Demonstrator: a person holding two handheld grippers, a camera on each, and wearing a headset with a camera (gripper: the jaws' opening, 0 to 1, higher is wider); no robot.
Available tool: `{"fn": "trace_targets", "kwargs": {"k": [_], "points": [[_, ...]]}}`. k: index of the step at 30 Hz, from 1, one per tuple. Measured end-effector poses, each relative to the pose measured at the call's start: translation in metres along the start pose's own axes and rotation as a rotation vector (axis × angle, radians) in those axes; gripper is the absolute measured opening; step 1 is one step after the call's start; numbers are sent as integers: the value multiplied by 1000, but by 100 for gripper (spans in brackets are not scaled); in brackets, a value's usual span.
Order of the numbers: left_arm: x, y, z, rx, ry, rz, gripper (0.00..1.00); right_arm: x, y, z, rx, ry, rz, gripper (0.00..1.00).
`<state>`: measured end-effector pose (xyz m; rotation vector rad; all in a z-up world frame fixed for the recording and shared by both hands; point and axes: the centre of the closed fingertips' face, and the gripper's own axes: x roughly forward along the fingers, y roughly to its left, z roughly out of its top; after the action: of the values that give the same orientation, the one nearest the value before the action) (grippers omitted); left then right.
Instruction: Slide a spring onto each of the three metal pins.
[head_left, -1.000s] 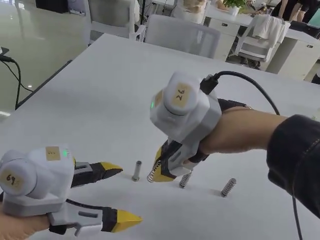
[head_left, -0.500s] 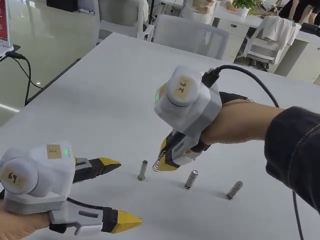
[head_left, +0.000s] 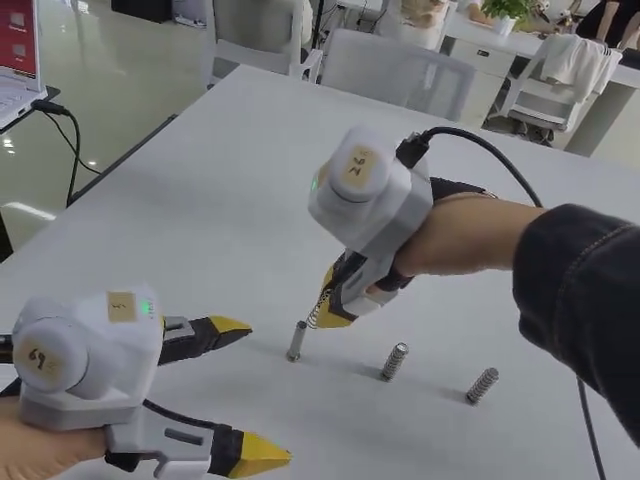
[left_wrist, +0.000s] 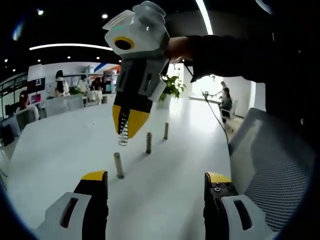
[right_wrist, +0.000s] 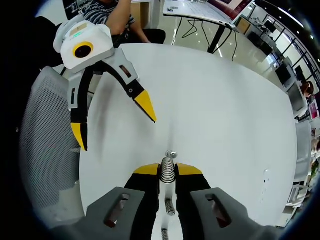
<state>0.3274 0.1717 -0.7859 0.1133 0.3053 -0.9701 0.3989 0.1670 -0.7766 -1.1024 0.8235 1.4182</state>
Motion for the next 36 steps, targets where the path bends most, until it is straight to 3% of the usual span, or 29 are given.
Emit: {"fn": "trace_targets", "kwargs": {"k": [18,36], "points": [[-2,-1,-6,-8,25,-4,73,22,-9,1,2,10,13,8],[-4,-1,-11,-25,30,4,71,43,-8,-8,-11,75,31,8]]}}
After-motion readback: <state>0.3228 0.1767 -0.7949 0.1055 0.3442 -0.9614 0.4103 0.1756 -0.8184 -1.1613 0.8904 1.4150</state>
